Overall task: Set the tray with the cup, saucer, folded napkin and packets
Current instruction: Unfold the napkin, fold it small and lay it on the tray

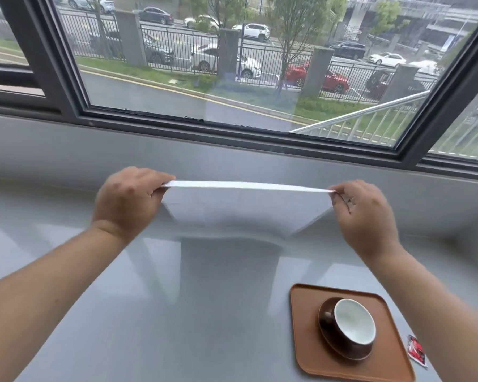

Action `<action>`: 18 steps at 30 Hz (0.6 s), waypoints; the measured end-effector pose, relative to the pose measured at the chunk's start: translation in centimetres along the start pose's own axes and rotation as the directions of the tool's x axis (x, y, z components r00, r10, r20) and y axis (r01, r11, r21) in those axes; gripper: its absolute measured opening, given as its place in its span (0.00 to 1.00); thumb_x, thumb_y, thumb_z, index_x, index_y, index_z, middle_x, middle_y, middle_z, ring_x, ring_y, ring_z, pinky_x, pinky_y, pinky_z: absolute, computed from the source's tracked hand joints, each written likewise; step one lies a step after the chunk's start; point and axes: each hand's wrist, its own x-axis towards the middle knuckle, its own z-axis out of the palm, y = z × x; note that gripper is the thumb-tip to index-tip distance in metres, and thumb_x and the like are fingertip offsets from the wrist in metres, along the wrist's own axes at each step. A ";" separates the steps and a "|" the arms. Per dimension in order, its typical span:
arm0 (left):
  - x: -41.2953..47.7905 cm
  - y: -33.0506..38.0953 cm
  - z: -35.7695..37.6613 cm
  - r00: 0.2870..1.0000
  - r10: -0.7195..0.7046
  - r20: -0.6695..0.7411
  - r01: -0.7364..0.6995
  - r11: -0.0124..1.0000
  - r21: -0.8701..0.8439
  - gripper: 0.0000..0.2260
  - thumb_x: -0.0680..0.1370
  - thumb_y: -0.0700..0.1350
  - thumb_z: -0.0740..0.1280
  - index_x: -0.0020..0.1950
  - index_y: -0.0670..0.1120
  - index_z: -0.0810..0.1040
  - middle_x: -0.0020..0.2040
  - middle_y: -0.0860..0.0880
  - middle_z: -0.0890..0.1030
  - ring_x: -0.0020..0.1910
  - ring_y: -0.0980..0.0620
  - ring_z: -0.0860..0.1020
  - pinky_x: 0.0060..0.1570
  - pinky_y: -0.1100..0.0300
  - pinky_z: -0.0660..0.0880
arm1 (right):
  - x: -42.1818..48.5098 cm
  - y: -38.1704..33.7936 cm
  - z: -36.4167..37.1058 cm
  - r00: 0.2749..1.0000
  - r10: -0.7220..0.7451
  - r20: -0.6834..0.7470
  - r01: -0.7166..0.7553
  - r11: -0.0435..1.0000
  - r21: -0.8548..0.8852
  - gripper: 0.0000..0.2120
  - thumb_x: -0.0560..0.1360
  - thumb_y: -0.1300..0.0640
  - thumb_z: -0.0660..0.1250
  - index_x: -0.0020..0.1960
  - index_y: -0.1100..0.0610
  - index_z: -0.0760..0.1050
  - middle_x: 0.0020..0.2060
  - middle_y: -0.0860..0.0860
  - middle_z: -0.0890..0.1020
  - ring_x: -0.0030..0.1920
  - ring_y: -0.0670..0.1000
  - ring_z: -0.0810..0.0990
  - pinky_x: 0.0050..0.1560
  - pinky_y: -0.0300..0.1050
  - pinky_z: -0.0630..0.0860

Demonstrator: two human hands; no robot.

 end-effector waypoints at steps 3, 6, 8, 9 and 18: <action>-4.6 1.5 -0.4 0.999 0.036 0.028 -0.035 0.999 -0.035 0.11 0.79 0.42 0.66 0.51 0.43 0.89 0.44 0.45 0.88 0.40 0.38 0.83 0.41 0.44 0.80 | -4.6 0.5 -0.5 0.999 -0.003 0.034 0.002 1.000 0.030 0.05 0.77 0.64 0.71 0.50 0.56 0.82 0.44 0.49 0.83 0.47 0.54 0.77 0.48 0.44 0.69; -9.9 2.8 -0.7 0.995 0.025 0.098 -0.021 0.999 -0.040 0.12 0.79 0.43 0.65 0.50 0.43 0.89 0.44 0.46 0.88 0.40 0.39 0.84 0.41 0.44 0.80 | -9.8 0.9 -0.4 0.992 0.004 0.123 -0.014 0.996 0.084 0.05 0.76 0.64 0.71 0.49 0.56 0.82 0.43 0.49 0.82 0.46 0.55 0.77 0.49 0.47 0.72; -13.7 3.7 -1.0 0.986 -0.002 0.166 0.003 1.000 -0.005 0.14 0.78 0.44 0.63 0.49 0.43 0.89 0.43 0.46 0.88 0.40 0.39 0.84 0.40 0.43 0.80 | -13.7 1.0 0.0 0.974 0.028 0.224 -0.055 0.992 0.113 0.05 0.76 0.64 0.71 0.49 0.55 0.82 0.43 0.47 0.81 0.47 0.53 0.77 0.49 0.46 0.71; -15.5 4.1 -1.2 0.978 -0.022 0.207 0.020 1.000 0.012 0.15 0.78 0.44 0.63 0.48 0.44 0.89 0.43 0.47 0.88 0.40 0.39 0.84 0.40 0.43 0.80 | -15.7 1.0 0.3 0.960 0.036 0.276 -0.072 0.990 0.120 0.06 0.76 0.64 0.72 0.49 0.54 0.82 0.44 0.46 0.81 0.48 0.52 0.76 0.49 0.43 0.69; -30.6 6.9 -4.4 0.674 -0.276 0.685 0.118 0.956 0.268 0.10 0.73 0.38 0.76 0.42 0.54 0.89 0.43 0.58 0.88 0.44 0.47 0.84 0.42 0.53 0.80 | -29.1 0.3 3.2 0.705 -0.074 0.705 -0.018 0.992 0.122 0.06 0.79 0.52 0.64 0.50 0.48 0.80 0.45 0.43 0.80 0.50 0.48 0.75 0.49 0.45 0.74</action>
